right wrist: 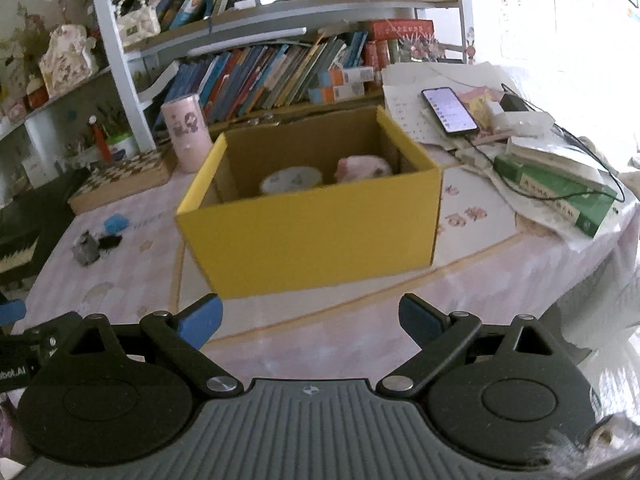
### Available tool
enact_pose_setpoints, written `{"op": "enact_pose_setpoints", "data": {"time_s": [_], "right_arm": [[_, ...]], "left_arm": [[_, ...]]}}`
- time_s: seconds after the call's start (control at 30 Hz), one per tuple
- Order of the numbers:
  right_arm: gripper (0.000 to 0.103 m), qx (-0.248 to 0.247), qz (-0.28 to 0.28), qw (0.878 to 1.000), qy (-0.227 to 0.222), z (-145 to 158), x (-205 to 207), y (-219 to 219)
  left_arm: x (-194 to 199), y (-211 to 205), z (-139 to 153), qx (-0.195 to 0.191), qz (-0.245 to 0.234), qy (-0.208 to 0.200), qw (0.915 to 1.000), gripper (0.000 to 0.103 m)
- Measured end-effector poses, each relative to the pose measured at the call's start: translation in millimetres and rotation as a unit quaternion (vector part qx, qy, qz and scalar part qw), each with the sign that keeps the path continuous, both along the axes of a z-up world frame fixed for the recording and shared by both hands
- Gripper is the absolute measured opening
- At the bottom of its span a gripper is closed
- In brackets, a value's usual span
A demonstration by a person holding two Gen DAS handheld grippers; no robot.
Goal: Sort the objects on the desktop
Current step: 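Lift both open grippers out of the yellow box, then move both tools toward the grey toy car and black binder clip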
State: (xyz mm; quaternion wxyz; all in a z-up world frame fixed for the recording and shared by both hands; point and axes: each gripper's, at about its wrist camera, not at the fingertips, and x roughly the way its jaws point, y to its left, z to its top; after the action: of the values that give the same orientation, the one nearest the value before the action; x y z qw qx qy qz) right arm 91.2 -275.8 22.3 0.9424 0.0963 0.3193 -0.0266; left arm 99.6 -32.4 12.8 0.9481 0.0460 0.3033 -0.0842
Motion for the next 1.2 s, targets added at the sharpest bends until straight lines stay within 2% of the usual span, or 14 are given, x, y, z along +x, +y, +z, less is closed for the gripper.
{"op": "enact_pose_setpoints", "data": {"time_s": [0.3,0.7,1.2], "right_arm": [[0.094,-0.005,0.01,1.0,0.019,-17.4,-19.1,53.1],[0.094,-0.028,0.075,0.996,0.04,-28.2,-34.9,115.7],[0.094,-0.034,0.138,0.99,0.021,-21.4,-23.6,178.7]], "left_arm": [[-17.4,33.8,-10.7,0.005,0.015,0.02,0.9997,0.096],[-41.8,68.7,-20.1,0.001,0.031,0.03,0.9991,0.096],[-57.2,123.8,-19.0,-0.014,0.104,0.027,0.9941,0.096]]}}
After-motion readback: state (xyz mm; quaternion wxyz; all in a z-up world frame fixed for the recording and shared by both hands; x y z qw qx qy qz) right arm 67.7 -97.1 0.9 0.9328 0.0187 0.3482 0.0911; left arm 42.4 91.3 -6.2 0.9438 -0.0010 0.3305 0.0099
